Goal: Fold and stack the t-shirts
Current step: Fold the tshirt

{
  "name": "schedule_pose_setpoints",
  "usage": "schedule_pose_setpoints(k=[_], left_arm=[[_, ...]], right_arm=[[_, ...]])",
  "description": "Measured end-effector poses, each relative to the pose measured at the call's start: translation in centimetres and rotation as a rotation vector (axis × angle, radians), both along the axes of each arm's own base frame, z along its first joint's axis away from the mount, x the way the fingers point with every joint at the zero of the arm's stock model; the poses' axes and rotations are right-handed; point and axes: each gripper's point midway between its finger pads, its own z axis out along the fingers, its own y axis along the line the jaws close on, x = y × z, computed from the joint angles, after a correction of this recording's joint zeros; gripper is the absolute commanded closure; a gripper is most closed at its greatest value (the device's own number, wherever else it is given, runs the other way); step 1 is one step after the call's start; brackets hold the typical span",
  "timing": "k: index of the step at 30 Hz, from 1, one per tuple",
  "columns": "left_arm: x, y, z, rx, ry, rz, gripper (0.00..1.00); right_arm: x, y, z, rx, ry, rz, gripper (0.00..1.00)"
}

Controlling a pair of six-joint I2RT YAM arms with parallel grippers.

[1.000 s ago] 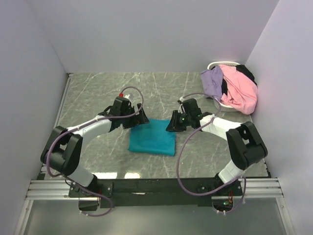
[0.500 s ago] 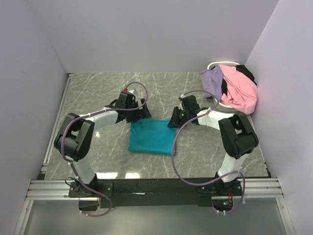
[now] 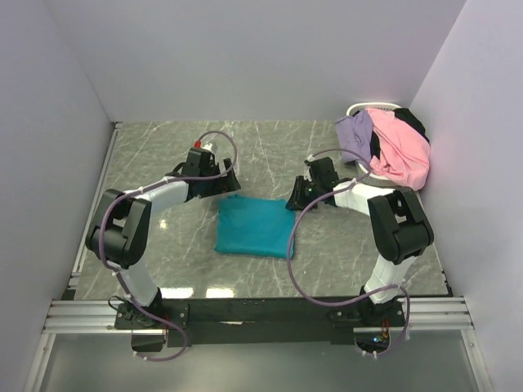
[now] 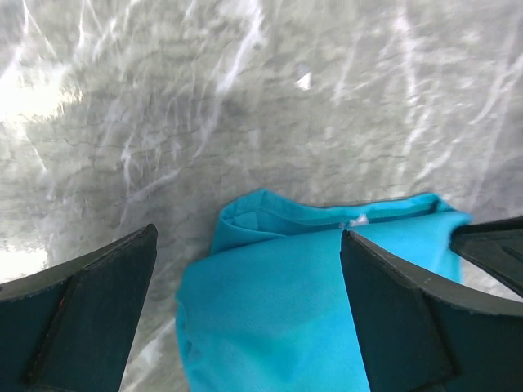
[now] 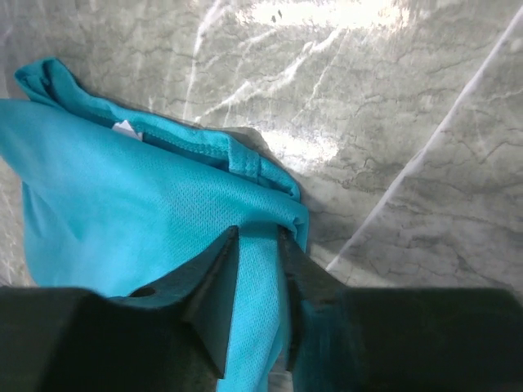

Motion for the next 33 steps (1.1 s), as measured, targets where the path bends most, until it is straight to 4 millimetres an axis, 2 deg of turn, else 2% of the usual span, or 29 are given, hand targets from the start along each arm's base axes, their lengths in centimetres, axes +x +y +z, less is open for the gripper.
schedule_pose_setpoints(k=[2, 5, 10, 13, 16, 20, 23, 33], left_arm=[[0.1, 0.0, 1.1, -0.008, -0.025, -0.002, 0.01], [-0.1, -0.3, 4.1, -0.033, -0.084, -0.022, 0.01], [-1.8, -2.1, 10.9, -0.134, -0.209, -0.106, 0.01], [-2.8, -2.8, 12.2, -0.164, -0.228, -0.147, 0.01], [-4.0, -3.1, 10.6, -0.165, -0.184, -0.168, 0.01], [-5.6, -2.5, 5.8, -0.133, -0.046, -0.152, 0.01], [-6.5, -2.2, 3.0, -0.115, 0.036, -0.136, 0.01], [-6.1, -2.2, -1.6, -0.077, 0.143, -0.113, 0.00]], right_arm=[[0.1, -0.1, 0.5, 0.001, -0.015, 0.003, 0.62], [0.2, -0.1, 2.5, 0.012, -0.061, 0.011, 0.60], [0.1, 0.1, 6.8, 0.049, -0.160, 0.032, 0.56], [-0.3, 0.3, 8.2, 0.064, -0.186, 0.048, 0.55], [-0.8, 0.6, 8.6, 0.068, -0.185, 0.059, 0.55], [-1.7, 1.3, 8.5, 0.067, -0.169, 0.085, 0.55], [-2.2, 1.9, 8.6, 0.071, -0.164, 0.103, 0.55], [-3.1, 2.6, 8.1, 0.079, -0.143, 0.123, 0.54]])
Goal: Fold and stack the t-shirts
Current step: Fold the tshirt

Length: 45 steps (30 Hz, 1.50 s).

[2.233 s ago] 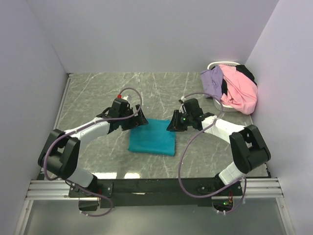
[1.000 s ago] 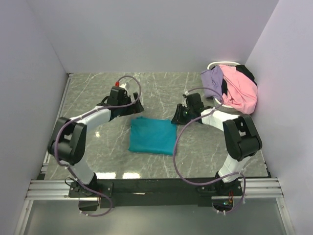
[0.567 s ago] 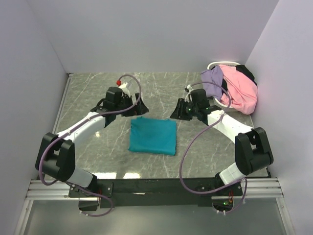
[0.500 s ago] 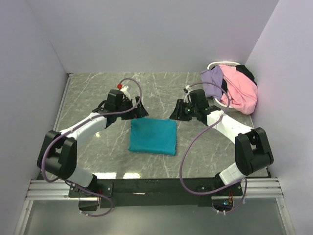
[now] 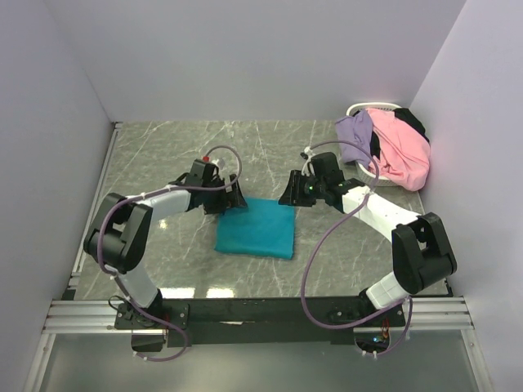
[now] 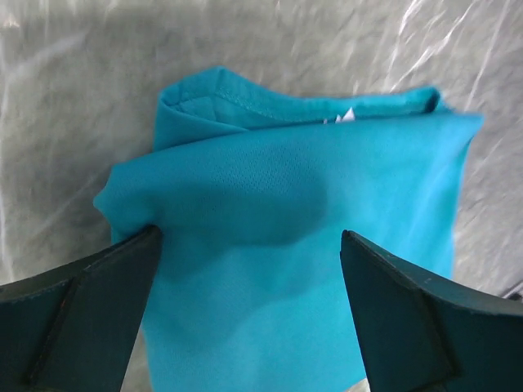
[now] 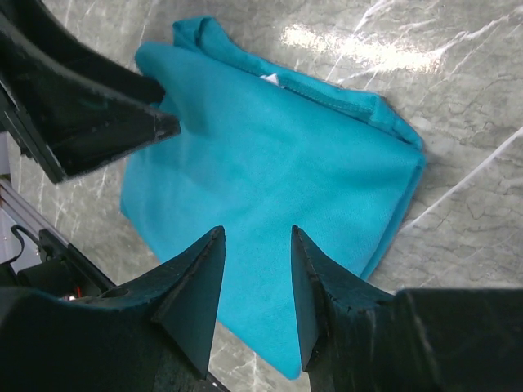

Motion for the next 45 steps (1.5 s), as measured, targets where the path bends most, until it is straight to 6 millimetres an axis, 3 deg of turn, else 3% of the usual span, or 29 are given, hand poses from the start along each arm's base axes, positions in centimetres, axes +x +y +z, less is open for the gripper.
schedule_pose_setpoints(k=[8, 14, 17, 22, 25, 28, 33, 35, 42, 45], left_arm=[[2.8, -0.2, 0.2, 0.030, -0.033, 0.038, 0.00], [2.9, 0.2, 1.0, 0.047, -0.045, 0.055, 0.00], [2.4, 0.3, 3.3, 0.029, -0.083, 0.054, 0.01], [0.1, -0.4, 9.1, -0.058, -0.188, 0.015, 0.01], [-2.2, -1.2, 10.2, -0.107, -0.205, -0.023, 0.01], [-4.9, -1.5, 8.3, -0.117, -0.148, -0.051, 0.01], [-8.9, 0.1, 2.5, -0.073, 0.012, -0.030, 0.01], [-9.9, 0.6, 1.1, -0.061, 0.054, -0.018, 0.00], [-10.3, 0.8, 0.0, -0.063, 0.079, 0.005, 0.00], [-10.3, 0.7, 0.1, -0.067, 0.076, 0.011, 0.01]], right_arm=[[-0.6, -0.1, -0.8, -0.008, 0.020, 0.005, 0.54], [-1.3, -0.1, -1.3, -0.006, 0.039, 0.018, 0.53], [-2.8, 0.4, -1.4, -0.002, 0.058, 0.052, 0.53], [-6.5, 2.3, -1.2, 0.023, 0.086, 0.151, 0.52], [-9.0, 3.3, -1.4, 0.043, 0.113, 0.203, 0.52], [-11.3, 4.0, -2.3, 0.052, 0.157, 0.238, 0.52], [-12.9, 3.8, -4.0, 0.041, 0.216, 0.225, 0.52], [-13.3, 3.3, -4.9, 0.026, 0.240, 0.200, 0.51], [-14.4, 1.2, -8.8, -0.065, 0.334, 0.096, 0.53], [-14.3, 1.4, -8.9, -0.055, 0.346, 0.079, 0.53]])
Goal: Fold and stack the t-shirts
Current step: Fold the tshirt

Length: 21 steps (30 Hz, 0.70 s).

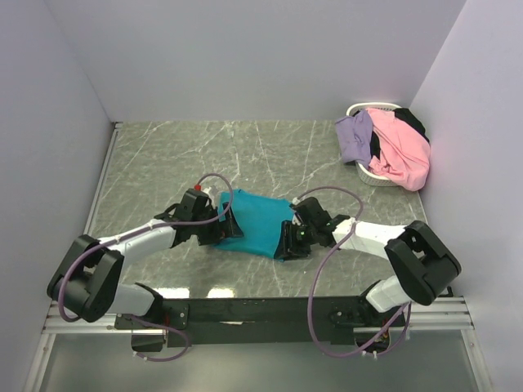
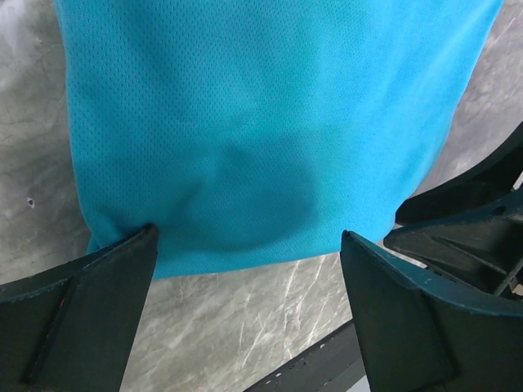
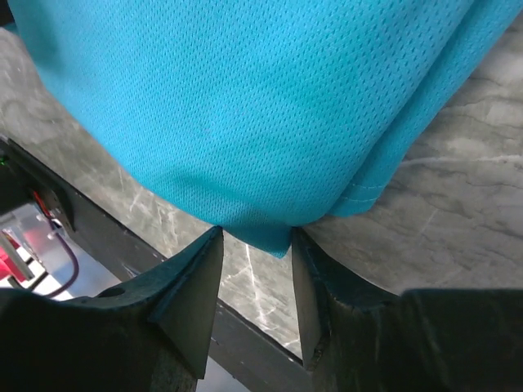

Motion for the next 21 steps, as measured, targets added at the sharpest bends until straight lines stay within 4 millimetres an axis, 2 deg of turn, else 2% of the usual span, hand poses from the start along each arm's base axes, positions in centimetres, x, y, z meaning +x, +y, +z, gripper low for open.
schedule_pose_setpoints(k=[2, 5, 6, 8, 11, 13, 15, 18, 21], left_arm=[[0.0, 0.0, 0.2, -0.001, -0.004, 0.003, 0.01], [-0.1, 0.3, 1.3, -0.003, -0.032, 0.013, 0.01], [0.0, 0.4, 1.9, -0.006, -0.051, 0.018, 0.01], [0.2, 0.8, 3.3, -0.006, -0.092, 0.038, 0.01], [1.2, 1.6, 6.0, 0.011, -0.166, 0.089, 0.01], [2.1, 2.1, 7.7, 0.024, -0.214, 0.127, 0.00], [2.7, 2.6, 8.5, 0.043, -0.243, 0.161, 0.00], [3.1, 3.2, 8.1, 0.076, -0.242, 0.188, 0.01], [3.0, 3.4, 7.1, 0.103, -0.213, 0.193, 0.01]], right_arm=[[0.1, 0.0, 0.0, 0.000, 0.001, -0.010, 0.53], [0.5, -0.4, 0.2, -0.022, -0.027, -0.035, 0.47], [0.6, -0.8, 0.6, -0.036, -0.045, -0.047, 0.38], [0.9, -1.6, 1.8, -0.050, -0.092, -0.075, 0.34], [1.9, -2.5, 5.1, -0.039, -0.213, -0.122, 0.30], [2.6, -2.8, 7.0, -0.031, -0.275, -0.149, 0.30], [3.3, -3.0, 8.1, -0.033, -0.312, -0.170, 0.30], [4.4, -3.3, 8.0, -0.067, -0.329, -0.192, 0.30], [5.7, -3.9, 5.9, -0.134, -0.294, -0.212, 0.30]])
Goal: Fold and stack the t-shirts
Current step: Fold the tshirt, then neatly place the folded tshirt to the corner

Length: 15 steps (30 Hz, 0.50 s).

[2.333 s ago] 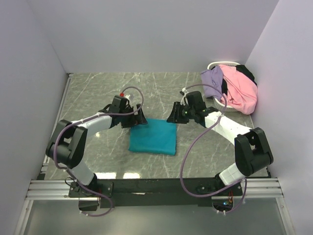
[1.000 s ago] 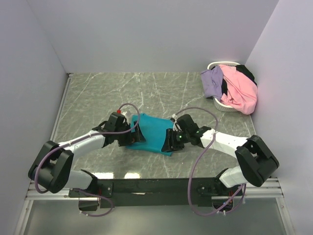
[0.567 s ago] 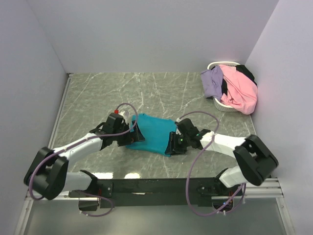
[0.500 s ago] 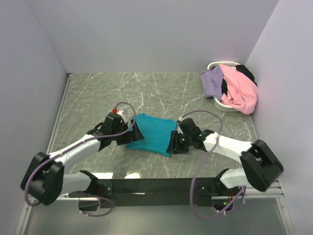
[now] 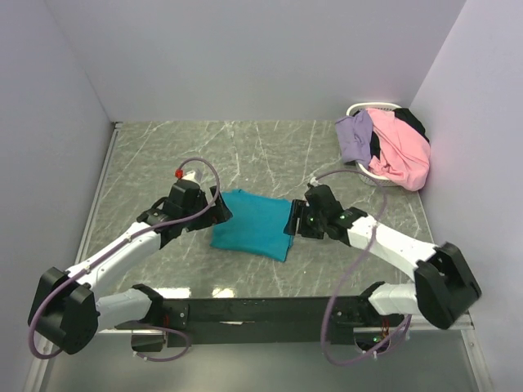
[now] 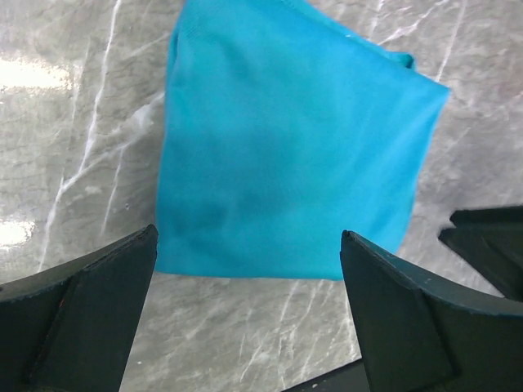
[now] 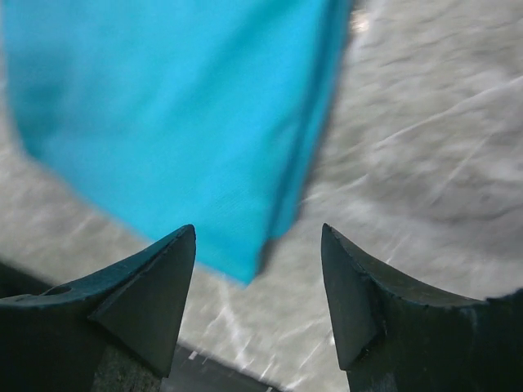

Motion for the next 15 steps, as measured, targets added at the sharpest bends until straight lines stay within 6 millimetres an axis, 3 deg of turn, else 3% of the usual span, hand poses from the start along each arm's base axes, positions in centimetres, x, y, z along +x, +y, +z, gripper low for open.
schedule_pose_setpoints(k=[7, 15], left_arm=[[0.1, 0.2, -0.5, 0.016, 0.013, 0.009, 0.01], [0.3, 0.1, -0.5, 0.021, 0.014, 0.009, 0.01]], right_arm=[[2.1, -1.8, -4.3, -0.065, 0.094, -0.054, 0.28], [5.3, -0.4, -5.2, -0.001, 0.106, -0.022, 0.27]])
